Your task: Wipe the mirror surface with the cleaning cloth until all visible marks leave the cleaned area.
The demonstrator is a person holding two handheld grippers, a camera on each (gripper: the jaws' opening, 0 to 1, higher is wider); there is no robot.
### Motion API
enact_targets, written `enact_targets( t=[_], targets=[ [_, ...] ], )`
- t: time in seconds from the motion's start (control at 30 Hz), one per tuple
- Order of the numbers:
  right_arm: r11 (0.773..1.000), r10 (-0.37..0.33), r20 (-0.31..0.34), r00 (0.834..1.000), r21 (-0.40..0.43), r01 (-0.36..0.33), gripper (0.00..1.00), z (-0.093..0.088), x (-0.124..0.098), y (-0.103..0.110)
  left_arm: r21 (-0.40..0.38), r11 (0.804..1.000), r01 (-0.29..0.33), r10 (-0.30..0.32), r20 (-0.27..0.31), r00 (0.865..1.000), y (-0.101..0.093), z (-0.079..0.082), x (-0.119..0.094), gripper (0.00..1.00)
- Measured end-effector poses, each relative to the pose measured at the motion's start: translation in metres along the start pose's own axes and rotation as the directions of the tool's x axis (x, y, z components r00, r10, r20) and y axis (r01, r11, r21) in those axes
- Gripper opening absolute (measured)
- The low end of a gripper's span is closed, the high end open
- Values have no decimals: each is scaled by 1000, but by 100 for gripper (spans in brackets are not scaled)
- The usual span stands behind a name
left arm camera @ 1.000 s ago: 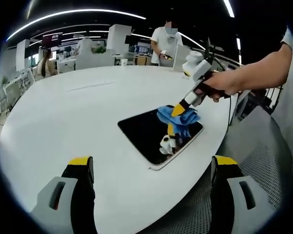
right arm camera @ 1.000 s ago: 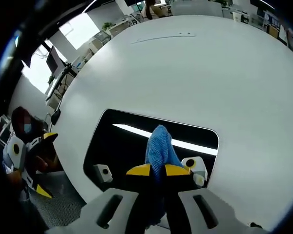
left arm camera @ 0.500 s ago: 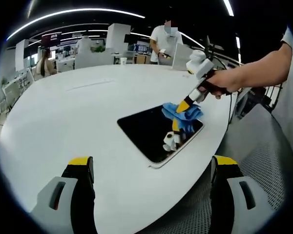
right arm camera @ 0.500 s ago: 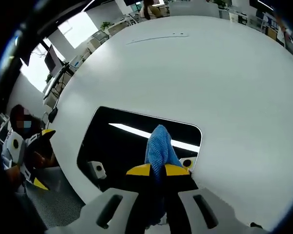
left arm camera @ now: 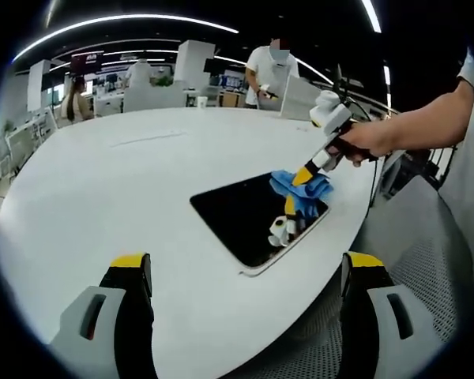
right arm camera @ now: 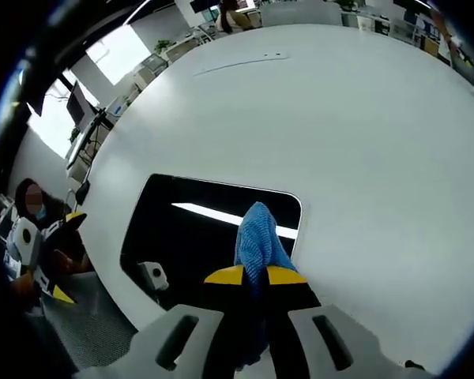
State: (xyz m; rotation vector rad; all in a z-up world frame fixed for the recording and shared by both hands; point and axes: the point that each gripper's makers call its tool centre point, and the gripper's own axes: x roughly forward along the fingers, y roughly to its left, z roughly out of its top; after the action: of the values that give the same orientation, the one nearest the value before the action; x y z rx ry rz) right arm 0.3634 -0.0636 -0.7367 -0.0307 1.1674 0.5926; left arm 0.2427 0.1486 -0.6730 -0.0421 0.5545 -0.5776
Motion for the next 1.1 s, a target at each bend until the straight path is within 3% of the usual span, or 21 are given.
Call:
enact_targets(
  t=[0.4,0.7,0.9,1.1],
  targets=[
    [997,-28,14,1000,67,27,3,-5,-6,-12,3,1000,-6,6,12,1000,2,2,-1,99],
    [997,-47,11,999,67,46,3,-6,-7,-14,2,1000,-6,6,15,1000,2,3,-1,99],
    [996,-66,17,998,59,64,3,-8,-6,-13,-1,1000,-5,5,17,1000,2,3,-1,99],
    [996,-87,26,996,-20,87,4,-7,-6,-13,-5,1000,-8,8,16,1000,3,2,-1,99]
  ],
)
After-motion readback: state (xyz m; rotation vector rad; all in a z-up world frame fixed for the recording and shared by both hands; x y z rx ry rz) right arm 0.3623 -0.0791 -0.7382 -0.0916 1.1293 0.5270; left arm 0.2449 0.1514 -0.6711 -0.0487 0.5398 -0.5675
